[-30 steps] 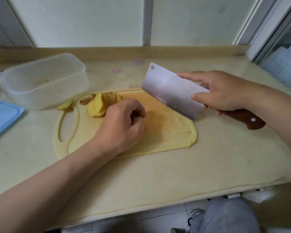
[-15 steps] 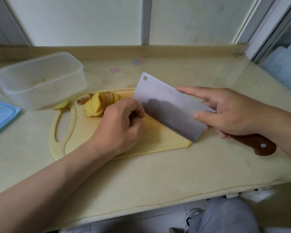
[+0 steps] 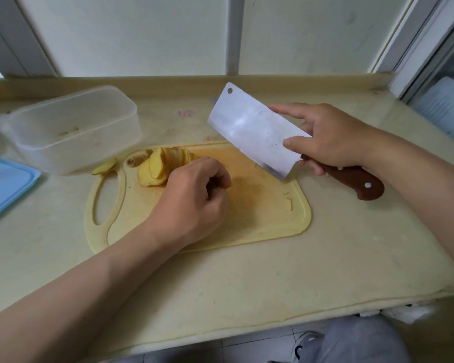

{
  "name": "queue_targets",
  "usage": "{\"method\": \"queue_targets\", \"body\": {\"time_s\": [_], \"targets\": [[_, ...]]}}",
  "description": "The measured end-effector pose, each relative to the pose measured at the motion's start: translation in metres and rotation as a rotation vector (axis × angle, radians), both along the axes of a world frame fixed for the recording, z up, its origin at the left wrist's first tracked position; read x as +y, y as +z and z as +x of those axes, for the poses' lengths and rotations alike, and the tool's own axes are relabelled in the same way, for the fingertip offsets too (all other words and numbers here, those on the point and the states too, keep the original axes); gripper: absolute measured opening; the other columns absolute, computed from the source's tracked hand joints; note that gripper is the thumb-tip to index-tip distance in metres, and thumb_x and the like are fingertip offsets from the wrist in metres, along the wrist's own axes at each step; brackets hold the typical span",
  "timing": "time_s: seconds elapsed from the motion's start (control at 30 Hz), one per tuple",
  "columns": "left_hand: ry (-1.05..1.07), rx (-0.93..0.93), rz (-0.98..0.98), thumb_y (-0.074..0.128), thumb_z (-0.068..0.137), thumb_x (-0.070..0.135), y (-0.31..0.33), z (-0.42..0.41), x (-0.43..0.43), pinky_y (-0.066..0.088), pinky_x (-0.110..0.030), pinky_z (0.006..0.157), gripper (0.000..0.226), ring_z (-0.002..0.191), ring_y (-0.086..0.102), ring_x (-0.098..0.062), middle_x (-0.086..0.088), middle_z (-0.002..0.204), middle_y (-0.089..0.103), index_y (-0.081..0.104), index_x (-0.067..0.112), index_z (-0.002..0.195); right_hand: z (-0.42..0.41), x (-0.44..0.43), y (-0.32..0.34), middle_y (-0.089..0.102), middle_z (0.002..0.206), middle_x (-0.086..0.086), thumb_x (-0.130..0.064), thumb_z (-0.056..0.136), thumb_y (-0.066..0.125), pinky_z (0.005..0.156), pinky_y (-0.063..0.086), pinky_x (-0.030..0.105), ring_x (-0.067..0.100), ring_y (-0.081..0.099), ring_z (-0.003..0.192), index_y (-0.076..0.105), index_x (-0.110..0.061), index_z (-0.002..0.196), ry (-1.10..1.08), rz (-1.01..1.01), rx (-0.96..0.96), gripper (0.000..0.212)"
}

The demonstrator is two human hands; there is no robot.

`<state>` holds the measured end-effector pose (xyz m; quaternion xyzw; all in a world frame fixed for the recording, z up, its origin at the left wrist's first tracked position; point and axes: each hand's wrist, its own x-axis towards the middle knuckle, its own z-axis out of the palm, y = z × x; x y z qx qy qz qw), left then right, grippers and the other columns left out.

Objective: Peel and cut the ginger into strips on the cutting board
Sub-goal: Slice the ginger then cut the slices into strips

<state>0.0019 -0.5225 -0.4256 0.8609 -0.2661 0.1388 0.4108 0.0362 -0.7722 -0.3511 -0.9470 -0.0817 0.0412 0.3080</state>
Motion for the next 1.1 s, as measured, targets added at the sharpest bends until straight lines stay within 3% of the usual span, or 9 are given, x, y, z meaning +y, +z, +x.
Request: {"method": "queue_targets", "body": {"time_s": [0.23,0.33,0.57,0.67,0.8,0.87,0.97,1.03,1.1], "targets": [[0.007,0.004,-0.032,0.050,0.071,0.002,0.000,0.000,-0.001,0.037,-0.011,0.059,0.017,0.070,0.053,-0.011,0.005,0.073,0.059,0.064,0.007,0.080,-0.032,-0.019,0.005,0.066,0.062,0.007,-0.003,0.100,0.063,0.044,0.050,0.030,0.023,0.055,0.038,0.048,-0.056,0.145,0.059,0.167,0.086,0.071],[0.026,0.008,-0.049,0.050,0.071,0.002,-0.001,0.000,-0.002,0.038,-0.012,0.058,0.018,0.071,0.054,-0.014,0.003,0.073,0.061,0.064,0.007,0.079,-0.044,-0.018,-0.011,0.062,0.065,0.026,-0.007,0.100,0.063,0.049,0.053,0.026,0.025,0.053,0.039,0.047,-0.060,0.143,0.080,0.147,0.130,0.070],[0.012,-0.014,-0.032,0.050,0.072,0.002,-0.001,0.000,-0.001,0.039,-0.014,0.058,0.017,0.071,0.053,-0.014,0.003,0.073,0.060,0.064,0.007,0.080,-0.011,-0.014,-0.015,0.067,0.074,0.017,-0.008,0.102,0.059,0.039,0.044,0.023,0.021,0.057,0.040,0.040,-0.054,0.151,0.024,0.063,0.090,0.070],[0.015,-0.028,-0.035,0.050,0.071,0.001,-0.002,0.001,0.000,0.037,-0.010,0.059,0.016,0.070,0.052,-0.010,0.007,0.073,0.057,0.063,0.007,0.079,0.006,-0.012,-0.009,0.065,0.059,-0.002,-0.010,0.101,0.059,0.038,0.042,0.022,0.018,0.056,0.039,0.040,-0.051,0.153,0.028,0.015,0.101,0.069],[0.121,-0.081,-0.045,0.054,0.070,0.001,0.000,-0.002,0.001,0.034,-0.009,0.062,0.013,0.069,0.047,-0.004,0.013,0.074,0.052,0.062,0.008,0.078,0.011,-0.010,-0.001,0.063,0.052,0.000,-0.010,0.101,0.060,0.038,0.042,0.021,0.018,0.053,0.037,0.045,-0.053,0.150,0.006,0.068,0.111,0.067],[0.207,-0.195,0.080,0.059,0.072,0.007,0.005,0.001,0.005,0.037,-0.019,0.068,0.012,0.076,0.050,-0.013,0.005,0.082,0.058,0.065,0.010,0.083,0.007,-0.008,-0.004,0.062,0.053,0.001,-0.004,0.102,0.061,0.035,0.041,0.021,0.017,0.051,0.034,0.048,-0.046,0.150,-0.020,0.214,0.116,0.065],[0.278,-0.279,0.518,0.062,0.080,0.029,0.025,0.017,0.008,0.033,-0.039,0.086,0.028,0.102,0.055,-0.032,-0.002,0.111,0.066,0.071,0.017,0.103,0.002,-0.007,-0.015,0.060,0.058,0.008,-0.002,0.102,0.060,0.036,0.044,0.027,0.018,0.052,0.037,0.051,-0.040,0.150,-0.063,0.474,0.137,0.062],[0.226,-0.169,0.767,0.055,0.090,0.039,0.041,0.026,0.006,0.020,-0.044,0.100,0.035,0.126,0.046,-0.028,0.006,0.131,0.061,0.068,0.025,0.119,0.001,-0.006,-0.023,0.060,0.058,0.009,-0.003,0.102,0.060,0.035,0.043,0.027,0.018,0.051,0.038,0.054,-0.038,0.148,-0.093,0.603,0.149,0.058],[0.161,-0.155,0.923,0.047,0.096,0.037,0.044,0.032,0.001,0.008,-0.050,0.109,0.030,0.132,0.043,-0.022,0.010,0.127,0.064,0.066,0.028,0.117,0.001,-0.005,-0.029,0.059,0.058,0.010,-0.003,0.103,0.058,0.033,0.041,0.025,0.017,0.049,0.036,0.055,-0.036,0.147,-0.116,0.712,0.150,0.055]]}}
